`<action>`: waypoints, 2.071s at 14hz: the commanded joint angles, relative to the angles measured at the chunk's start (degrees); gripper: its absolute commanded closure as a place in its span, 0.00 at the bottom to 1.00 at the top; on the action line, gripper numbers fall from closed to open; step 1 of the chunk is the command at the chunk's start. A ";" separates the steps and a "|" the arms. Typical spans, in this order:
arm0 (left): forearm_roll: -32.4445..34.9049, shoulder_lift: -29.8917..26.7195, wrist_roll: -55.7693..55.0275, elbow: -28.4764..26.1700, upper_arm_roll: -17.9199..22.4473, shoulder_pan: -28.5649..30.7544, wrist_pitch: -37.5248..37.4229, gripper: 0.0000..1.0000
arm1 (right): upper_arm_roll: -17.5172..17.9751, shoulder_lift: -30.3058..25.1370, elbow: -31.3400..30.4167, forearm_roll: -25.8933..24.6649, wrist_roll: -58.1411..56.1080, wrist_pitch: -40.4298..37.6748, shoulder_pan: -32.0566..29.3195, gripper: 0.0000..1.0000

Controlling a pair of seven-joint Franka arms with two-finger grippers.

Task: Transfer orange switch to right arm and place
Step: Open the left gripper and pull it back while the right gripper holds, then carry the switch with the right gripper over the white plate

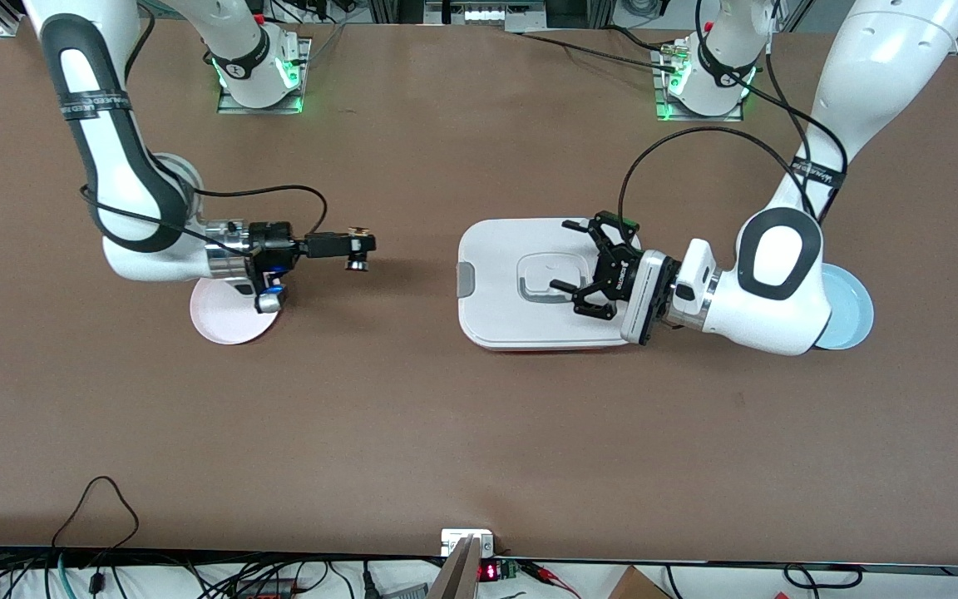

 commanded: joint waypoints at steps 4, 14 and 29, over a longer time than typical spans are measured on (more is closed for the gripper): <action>21.51 -4.31 -19.95 2.68 0.53 2.36 -9.06 0.00 | 0.57 -2.50 0.29 -20.16 -4.15 -3.42 -7.47 0.99; 51.43 -4.93 -56.96 13.77 -0.09 1.92 -27.37 0.00 | 0.57 -2.68 2.75 -58.13 -20.48 2.10 -9.59 0.99; 52.67 -27.85 -73.73 3.59 26.19 -9.60 -3.29 0.00 | 2.06 -0.57 -4.27 -78.00 -45.46 35.49 -8.36 0.98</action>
